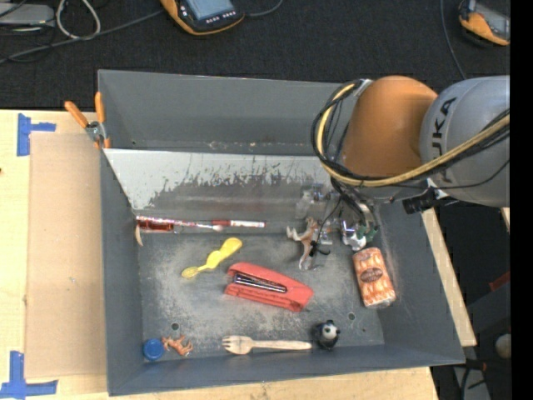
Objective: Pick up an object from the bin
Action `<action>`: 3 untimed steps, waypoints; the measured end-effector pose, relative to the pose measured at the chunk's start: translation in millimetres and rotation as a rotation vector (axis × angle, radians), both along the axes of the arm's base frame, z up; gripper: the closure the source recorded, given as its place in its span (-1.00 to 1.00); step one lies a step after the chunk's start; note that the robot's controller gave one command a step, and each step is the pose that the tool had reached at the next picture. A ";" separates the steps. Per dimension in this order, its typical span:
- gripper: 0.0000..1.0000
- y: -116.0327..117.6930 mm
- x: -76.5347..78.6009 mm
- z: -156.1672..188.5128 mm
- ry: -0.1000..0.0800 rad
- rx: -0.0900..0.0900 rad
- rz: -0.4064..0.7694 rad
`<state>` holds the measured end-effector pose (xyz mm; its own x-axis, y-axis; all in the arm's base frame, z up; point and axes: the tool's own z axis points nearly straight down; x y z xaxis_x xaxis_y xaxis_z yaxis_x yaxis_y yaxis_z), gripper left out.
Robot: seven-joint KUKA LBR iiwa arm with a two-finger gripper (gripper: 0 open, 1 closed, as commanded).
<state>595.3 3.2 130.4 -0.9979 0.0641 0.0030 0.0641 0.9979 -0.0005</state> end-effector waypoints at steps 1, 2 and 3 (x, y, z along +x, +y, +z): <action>-1.00 0.0 0.0 0.0 0.000 0.000 0.000; -1.00 48.8 -2.3 -23.1 -0.002 0.002 0.021; -1.00 69.7 -13.6 -57.2 0.011 0.001 0.022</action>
Offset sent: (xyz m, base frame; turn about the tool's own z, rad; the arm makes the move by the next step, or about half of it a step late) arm -0.0056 0.1238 -0.0604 -0.0529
